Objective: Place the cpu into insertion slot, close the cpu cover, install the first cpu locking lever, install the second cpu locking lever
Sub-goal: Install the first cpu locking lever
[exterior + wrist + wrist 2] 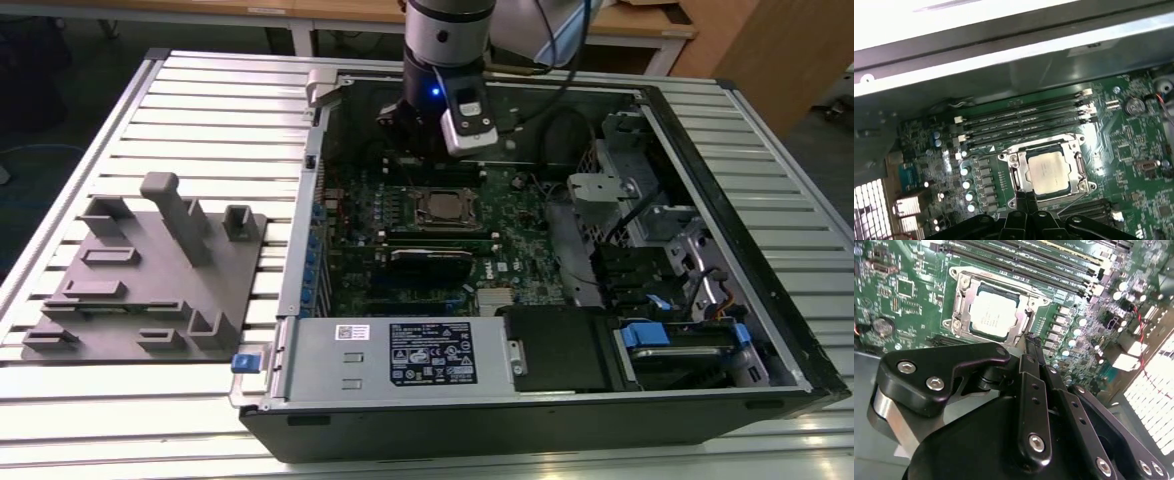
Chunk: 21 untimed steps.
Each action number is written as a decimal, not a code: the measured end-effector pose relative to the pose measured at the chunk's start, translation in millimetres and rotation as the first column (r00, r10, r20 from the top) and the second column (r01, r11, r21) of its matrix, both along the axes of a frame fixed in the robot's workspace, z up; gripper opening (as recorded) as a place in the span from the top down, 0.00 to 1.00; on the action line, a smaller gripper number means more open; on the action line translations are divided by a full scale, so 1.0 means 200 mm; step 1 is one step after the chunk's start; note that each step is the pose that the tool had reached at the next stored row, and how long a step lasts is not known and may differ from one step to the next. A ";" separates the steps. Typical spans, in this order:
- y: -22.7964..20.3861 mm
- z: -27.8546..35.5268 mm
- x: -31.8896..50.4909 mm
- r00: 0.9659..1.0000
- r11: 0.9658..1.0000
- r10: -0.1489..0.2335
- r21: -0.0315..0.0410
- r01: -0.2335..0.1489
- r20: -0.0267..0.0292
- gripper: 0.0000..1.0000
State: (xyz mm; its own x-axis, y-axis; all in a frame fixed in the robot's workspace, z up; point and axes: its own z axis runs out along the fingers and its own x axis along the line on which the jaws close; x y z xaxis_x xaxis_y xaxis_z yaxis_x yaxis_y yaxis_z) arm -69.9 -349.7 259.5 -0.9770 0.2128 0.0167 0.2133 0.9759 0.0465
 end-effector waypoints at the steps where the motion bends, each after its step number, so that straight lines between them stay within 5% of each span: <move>1: 0.000 0.000 0.000 1.000 1.000 0.012 0.000 -0.012 0.000 0.89; 21: -0.001 -0.007 -0.071 0.994 0.994 0.114 0.000 -0.114 0.002 0.89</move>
